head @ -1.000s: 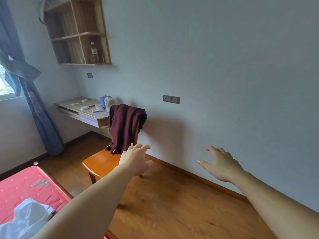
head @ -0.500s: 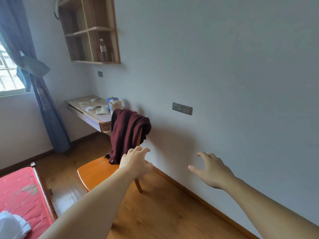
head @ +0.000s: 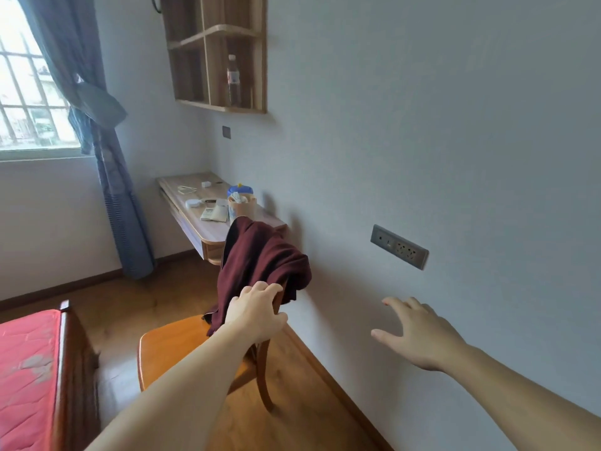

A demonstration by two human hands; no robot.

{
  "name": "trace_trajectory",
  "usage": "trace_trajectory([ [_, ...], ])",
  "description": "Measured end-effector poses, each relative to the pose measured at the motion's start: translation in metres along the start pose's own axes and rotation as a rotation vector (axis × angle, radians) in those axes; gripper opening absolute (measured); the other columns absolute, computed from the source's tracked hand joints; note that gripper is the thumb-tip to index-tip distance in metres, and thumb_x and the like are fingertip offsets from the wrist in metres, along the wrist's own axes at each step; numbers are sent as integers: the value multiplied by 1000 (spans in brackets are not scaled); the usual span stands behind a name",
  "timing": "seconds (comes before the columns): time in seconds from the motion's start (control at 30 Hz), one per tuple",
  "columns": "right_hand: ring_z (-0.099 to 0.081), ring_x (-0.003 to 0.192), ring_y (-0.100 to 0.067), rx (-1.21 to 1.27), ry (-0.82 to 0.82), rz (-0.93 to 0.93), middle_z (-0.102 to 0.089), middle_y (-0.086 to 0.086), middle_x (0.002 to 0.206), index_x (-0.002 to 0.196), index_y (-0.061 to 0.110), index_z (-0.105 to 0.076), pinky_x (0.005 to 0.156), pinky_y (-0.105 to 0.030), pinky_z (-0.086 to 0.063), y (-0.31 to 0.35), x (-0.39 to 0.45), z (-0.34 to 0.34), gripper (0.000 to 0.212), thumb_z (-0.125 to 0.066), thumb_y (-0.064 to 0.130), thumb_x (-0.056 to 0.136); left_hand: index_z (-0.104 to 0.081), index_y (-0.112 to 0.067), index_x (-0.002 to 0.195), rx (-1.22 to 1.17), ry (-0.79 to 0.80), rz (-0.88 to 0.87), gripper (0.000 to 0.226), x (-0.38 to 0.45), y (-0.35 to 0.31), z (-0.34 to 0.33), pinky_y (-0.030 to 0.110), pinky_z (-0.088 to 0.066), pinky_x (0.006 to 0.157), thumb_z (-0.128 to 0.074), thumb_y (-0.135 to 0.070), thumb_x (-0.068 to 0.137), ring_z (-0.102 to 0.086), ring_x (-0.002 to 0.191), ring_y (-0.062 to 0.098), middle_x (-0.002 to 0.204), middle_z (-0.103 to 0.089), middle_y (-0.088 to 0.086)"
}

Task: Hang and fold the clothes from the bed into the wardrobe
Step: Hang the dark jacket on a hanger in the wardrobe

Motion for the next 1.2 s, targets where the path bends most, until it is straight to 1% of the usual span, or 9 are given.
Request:
trace_trajectory([
  [0.2, -33, 137, -19, 58, 21, 148, -29, 6, 152, 147, 33, -25, 106, -38, -39, 27, 128, 2, 69, -44, 66, 89, -39, -36, 143, 0, -45, 31, 57, 85, 12, 5, 37, -42, 104, -57, -45, 89, -41, 131, 21, 146, -42, -7],
  [0.33, -32, 138, -19, 109, 37, 261, -29, 5, 153, 148, 32, -25, 107, -39, -38, 49, 219, -3, 72, -46, 65, 89, -37, -36, 143, 116, -18, 99, 60, 143, 34, 8, 39, -39, 106, -54, -44, 87, -39, 132, 22, 146, -41, -6],
  [0.5, -37, 136, -22, 204, 138, 364, -30, -1, 153, 149, 28, -24, 106, -34, -38, 84, 326, -2, 74, -49, 63, 89, -40, -37, 141, 162, -62, 255, 60, 228, 64, 53, 39, -41, 102, -54, -45, 83, -41, 128, 21, 143, -44, -7],
  [0.6, -40, 133, -23, 255, 114, 417, -34, -2, 150, 148, 27, -28, 104, -35, -38, 113, 388, 14, 74, -51, 63, 87, -41, -36, 141, 132, -129, 317, 59, 264, 79, 71, 38, -43, 101, -56, -44, 84, -42, 129, 22, 142, -45, -6],
  [0.7, -42, 130, -25, 255, 96, 462, -41, -3, 144, 144, 30, -33, 105, -41, -40, 143, 440, 21, 77, -53, 68, 80, -39, -35, 142, 136, -98, 363, 61, 287, 100, 66, 40, -42, 103, -56, -42, 84, -39, 131, 22, 146, -41, -6],
  [0.87, -41, 132, -24, 246, 118, 494, -36, -1, 146, 145, 31, -29, 104, -45, -42, 186, 517, 2, 80, -51, 71, 79, -38, -35, 143, 90, -95, 421, 60, 341, 156, 52, 41, -43, 102, -57, -40, 86, -38, 133, 24, 147, -39, -4],
  [1.0, -39, 134, -24, 230, 134, 447, -34, -2, 148, 145, 31, -29, 106, -44, -40, 209, 577, -34, 82, -51, 72, 78, -37, -36, 143, -71, -43, 441, 63, 402, 202, 12, 43, -43, 103, -58, -42, 84, -41, 131, 24, 147, -39, -3],
  [1.13, -31, 139, -29, 304, 253, 313, -24, -5, 154, 150, 30, -21, 113, -43, -32, 220, 621, -94, 87, -56, 68, 80, -34, -35, 146, -359, 35, 495, 69, 445, 235, -46, 28, -42, 96, -62, -44, 83, -49, 125, 19, 145, -41, 0],
  [1.2, -28, 142, -28, 358, 347, 270, -17, -5, 157, 152, 30, -14, 115, -44, -29, 225, 633, -124, 94, -59, 67, 78, -30, -33, 148, -497, 87, 554, 73, 456, 247, -71, 27, -40, 97, -64, -44, 85, -47, 128, 20, 148, -40, 2],
])
Point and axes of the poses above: each hand's wrist, its own x-axis towards the middle knuckle, its own z-axis out of the back of the hand, y = z × x, the point moved 9 cm from there along x, towards the middle knuckle
